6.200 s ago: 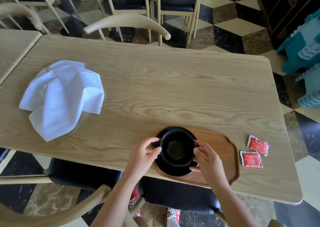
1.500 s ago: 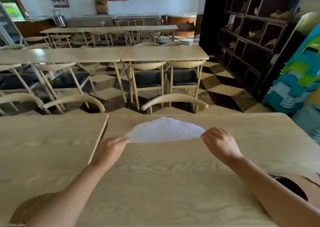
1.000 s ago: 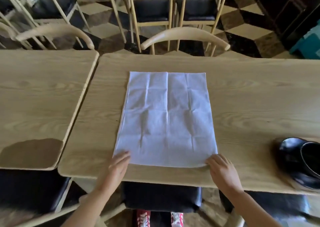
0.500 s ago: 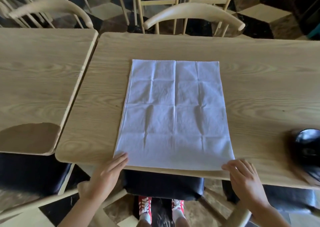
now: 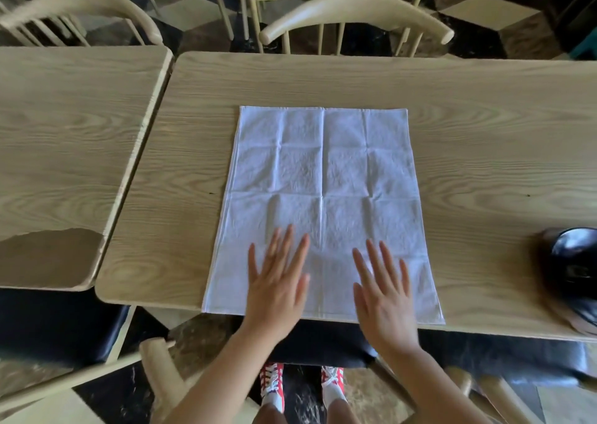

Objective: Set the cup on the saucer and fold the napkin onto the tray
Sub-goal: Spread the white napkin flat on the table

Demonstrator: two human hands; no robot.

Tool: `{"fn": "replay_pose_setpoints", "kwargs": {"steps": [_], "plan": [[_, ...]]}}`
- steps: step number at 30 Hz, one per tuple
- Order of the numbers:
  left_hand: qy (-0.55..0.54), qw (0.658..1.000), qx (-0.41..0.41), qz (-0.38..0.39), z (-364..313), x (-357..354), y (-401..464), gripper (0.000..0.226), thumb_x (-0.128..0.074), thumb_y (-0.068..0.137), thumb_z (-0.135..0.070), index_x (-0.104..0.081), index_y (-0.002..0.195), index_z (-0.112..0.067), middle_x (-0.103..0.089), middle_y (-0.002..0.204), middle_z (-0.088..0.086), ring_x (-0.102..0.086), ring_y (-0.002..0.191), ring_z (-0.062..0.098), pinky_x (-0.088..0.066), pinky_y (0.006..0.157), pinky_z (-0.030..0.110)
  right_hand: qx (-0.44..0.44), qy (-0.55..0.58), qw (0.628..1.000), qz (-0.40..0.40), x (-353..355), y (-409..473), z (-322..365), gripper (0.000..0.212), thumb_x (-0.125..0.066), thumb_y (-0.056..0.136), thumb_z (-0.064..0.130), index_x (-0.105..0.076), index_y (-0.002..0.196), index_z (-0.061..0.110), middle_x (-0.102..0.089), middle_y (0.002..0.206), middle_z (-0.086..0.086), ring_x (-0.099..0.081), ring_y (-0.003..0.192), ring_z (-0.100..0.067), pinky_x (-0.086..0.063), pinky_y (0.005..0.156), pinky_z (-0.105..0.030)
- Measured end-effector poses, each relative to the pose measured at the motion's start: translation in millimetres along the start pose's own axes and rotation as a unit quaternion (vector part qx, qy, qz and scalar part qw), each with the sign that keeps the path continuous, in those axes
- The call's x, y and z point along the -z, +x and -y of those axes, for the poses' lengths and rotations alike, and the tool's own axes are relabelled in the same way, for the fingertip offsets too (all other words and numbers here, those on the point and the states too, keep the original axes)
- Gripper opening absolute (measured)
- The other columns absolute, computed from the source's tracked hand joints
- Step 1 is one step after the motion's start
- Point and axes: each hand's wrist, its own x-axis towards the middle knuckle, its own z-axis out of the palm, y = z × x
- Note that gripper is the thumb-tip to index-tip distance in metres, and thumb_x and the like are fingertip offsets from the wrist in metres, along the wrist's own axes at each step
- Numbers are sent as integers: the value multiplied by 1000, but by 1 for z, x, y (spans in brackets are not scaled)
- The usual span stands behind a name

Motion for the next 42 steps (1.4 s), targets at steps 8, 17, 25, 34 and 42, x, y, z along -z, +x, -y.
{"fn": "replay_pose_setpoints", "kwargs": {"steps": [8,17,25,34,42], "plan": [[99,991,10,94,15,-36,25,68,-28,87,-59,-12,147,-32,-6,157,1,-5,144,27,-3,111,61,-46,-55,993,94,-25,26,-14,60,-24,90,46,-15,147,30,-10,154,0,-6,143,-21,4,114,-42],[61,977,196,50,62,-9,29,85,7,79,-71,-3,147,-21,-3,158,9,0,144,20,-3,112,60,-113,-83,987,80,-9,16,-54,61,-22,91,49,-17,147,24,-16,155,-5,-9,143,-21,-2,114,-38],[87,955,-275,67,-20,-41,93,73,-31,82,-68,-22,145,-32,-15,155,5,-10,143,31,-10,104,73,-119,-78,986,89,-8,18,-54,62,-25,90,46,-20,146,23,-20,154,-8,-13,143,-24,-6,114,-42],[146,964,-194,107,84,-24,209,80,-9,74,-81,-3,142,-39,-9,158,3,-3,144,27,-9,104,71,-121,-63,987,85,-13,15,-58,62,-25,90,49,-18,147,27,-19,155,-4,-11,144,-20,-7,116,-40],[137,980,-119,83,128,-23,255,76,-19,71,-81,8,136,-54,-1,159,-1,5,144,24,-3,100,73,-96,-52,992,69,3,41,-42,63,-14,91,58,-16,147,29,-15,156,-6,-9,144,-22,2,112,-57]]}}
